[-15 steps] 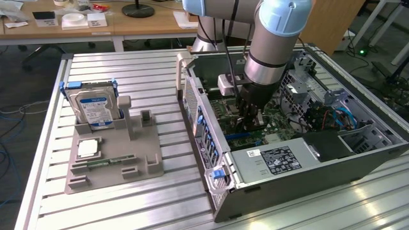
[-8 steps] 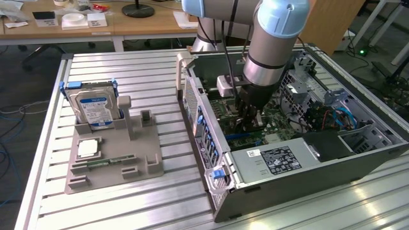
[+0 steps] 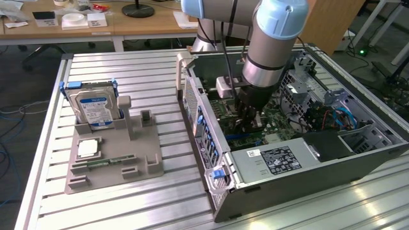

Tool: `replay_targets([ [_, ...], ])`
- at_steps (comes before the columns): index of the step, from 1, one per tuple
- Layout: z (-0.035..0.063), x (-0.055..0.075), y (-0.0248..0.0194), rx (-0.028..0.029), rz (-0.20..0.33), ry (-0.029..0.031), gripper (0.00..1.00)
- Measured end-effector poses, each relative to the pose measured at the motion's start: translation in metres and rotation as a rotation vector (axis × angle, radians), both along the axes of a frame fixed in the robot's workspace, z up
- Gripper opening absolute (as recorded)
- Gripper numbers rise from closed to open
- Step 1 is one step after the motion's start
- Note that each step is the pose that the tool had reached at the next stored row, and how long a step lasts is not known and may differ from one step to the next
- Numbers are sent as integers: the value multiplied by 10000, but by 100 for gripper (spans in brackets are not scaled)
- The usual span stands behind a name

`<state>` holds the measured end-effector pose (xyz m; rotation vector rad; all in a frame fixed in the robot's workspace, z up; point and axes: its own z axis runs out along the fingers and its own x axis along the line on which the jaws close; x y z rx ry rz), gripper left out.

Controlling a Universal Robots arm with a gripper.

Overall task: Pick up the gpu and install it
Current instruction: 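Insert the gpu into the slot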

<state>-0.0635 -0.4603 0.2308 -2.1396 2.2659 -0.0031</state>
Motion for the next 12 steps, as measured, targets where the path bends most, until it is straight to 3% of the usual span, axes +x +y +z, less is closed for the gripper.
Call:
replay_targets([
  [12, -20, -25, 0, 1, 0, 0, 28],
])
